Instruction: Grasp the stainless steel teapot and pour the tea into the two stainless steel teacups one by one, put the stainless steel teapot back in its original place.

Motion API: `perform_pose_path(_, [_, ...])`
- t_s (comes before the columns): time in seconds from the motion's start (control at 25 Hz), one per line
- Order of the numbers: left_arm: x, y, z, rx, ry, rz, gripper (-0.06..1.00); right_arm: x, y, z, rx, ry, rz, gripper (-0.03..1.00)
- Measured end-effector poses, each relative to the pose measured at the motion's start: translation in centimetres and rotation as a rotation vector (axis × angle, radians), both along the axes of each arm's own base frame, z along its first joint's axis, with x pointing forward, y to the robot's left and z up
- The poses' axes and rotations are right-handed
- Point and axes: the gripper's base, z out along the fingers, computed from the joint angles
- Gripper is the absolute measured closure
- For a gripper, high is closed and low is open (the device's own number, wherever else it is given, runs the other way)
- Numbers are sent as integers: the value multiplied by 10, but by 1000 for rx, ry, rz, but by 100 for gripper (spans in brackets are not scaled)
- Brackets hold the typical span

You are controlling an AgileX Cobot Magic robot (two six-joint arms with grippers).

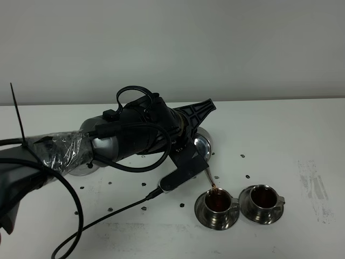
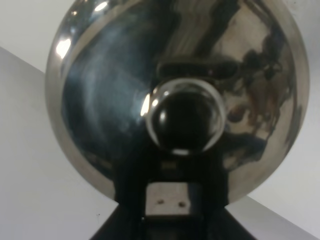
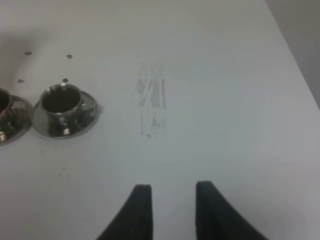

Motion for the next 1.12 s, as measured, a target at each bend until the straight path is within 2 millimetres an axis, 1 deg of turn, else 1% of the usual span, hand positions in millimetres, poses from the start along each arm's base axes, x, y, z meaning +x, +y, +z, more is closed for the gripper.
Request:
perform_pose_path(0.76, [0, 0, 0, 8, -7, -4, 68, 0, 0, 0, 0, 0, 0, 73])
perform_pose_path(1.12, [-4, 2, -5, -37, 96, 73, 68, 0, 0, 0, 0, 0, 0, 73])
